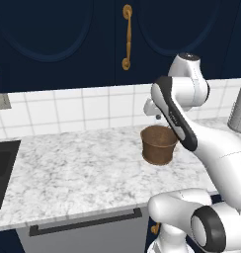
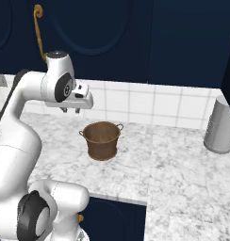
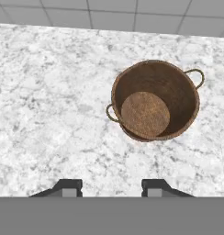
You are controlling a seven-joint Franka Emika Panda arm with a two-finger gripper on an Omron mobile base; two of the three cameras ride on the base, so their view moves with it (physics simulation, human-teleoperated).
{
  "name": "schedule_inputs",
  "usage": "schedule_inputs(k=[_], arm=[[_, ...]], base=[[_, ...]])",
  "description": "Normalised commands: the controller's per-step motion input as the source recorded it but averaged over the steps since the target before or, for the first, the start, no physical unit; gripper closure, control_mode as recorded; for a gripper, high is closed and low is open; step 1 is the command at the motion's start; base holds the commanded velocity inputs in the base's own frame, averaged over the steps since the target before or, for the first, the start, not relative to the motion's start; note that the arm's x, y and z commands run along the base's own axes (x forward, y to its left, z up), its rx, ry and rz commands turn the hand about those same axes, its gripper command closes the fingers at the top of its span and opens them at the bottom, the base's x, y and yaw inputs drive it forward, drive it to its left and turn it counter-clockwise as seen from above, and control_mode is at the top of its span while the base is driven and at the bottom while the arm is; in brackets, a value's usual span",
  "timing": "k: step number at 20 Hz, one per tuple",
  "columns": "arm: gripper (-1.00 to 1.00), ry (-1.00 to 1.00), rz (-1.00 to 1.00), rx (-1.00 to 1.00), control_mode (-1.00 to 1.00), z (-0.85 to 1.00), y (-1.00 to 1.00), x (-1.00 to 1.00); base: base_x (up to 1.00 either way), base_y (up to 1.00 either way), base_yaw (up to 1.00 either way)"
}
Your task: Open the cabinet, pick up the bread from the cabinet and place it in the basket. Then move the basket to the dining counter.
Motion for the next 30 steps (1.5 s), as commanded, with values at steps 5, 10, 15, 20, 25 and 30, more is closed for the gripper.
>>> schedule_inputs(k=[5, 10, 15, 20, 25, 30], arm=[[-1.00, -0.19, 0.00, 0.00, -1.00, 0.09, 0.00, -0.38], [-1.00, -0.45, 0.00, 0.03, -1.00, 0.35, 0.00, -0.51], [-1.00, -0.45, 0.00, 0.07, -1.00, 0.48, 0.02, -0.18], [-1.00, -0.39, 0.00, 0.03, -1.00, 0.61, 0.33, 0.00], [-1.00, -0.37, -0.02, 0.01, -1.00, 0.57, 0.40, 0.00], [-1.00, -0.39, -0.07, 0.00, -1.00, 0.47, 0.43, 0.01]], base=[[0.00, 0.00, 0.00], [0.00, 0.00, 0.00], [0.00, 0.00, 0.00], [0.00, 0.00, 0.00], [0.00, 0.00, 0.00], [0.00, 0.00, 0.00]])
